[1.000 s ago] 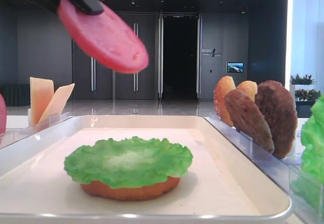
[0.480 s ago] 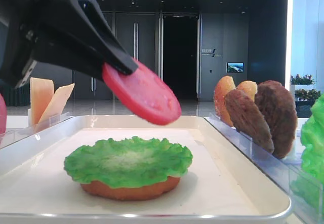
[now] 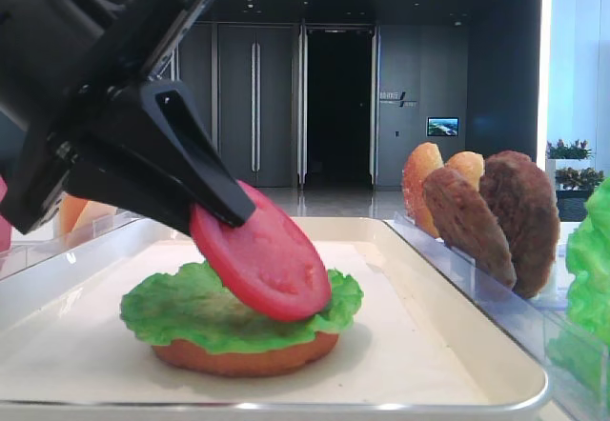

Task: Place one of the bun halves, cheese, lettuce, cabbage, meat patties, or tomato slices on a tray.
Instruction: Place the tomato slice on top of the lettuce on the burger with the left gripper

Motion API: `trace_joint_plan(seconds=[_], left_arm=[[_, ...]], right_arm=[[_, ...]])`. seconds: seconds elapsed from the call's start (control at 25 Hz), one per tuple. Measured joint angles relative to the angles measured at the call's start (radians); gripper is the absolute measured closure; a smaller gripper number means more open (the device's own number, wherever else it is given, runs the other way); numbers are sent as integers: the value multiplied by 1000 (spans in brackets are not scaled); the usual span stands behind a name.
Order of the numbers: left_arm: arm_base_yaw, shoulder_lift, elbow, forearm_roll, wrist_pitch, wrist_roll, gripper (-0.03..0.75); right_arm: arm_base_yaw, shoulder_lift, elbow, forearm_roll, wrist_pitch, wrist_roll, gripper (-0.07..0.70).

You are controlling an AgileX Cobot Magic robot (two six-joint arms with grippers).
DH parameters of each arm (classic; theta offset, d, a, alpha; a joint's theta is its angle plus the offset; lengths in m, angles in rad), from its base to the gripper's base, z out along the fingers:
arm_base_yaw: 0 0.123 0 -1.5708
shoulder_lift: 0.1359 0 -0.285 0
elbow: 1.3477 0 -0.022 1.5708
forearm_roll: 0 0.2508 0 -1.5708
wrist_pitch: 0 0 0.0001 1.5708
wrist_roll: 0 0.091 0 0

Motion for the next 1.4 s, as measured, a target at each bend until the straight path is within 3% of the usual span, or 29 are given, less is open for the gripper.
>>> trace_joint_plan(seconds=[0.64,0.76,0.88,1.0,1.16,1.4], left_arm=[[0,9,0,-9,-19,42,636],[0,9,0,-10,-46,43,504],[0,9,0,-10,-67,43,262],[0,9,-7,-8,-86,30,87],[0,-6,-31,38,-90,-23,31],[14,-99,-120,343,-69,-334,23]], right_arm=[[0,0,0,0,0,0,94],[0,0,0,0,0,0,94],[0,0,0,0,0,0,94],[0,0,0,0,0,0,94],[0,0,0,0,0,0,94],[0,0,0,0,0,0,94]])
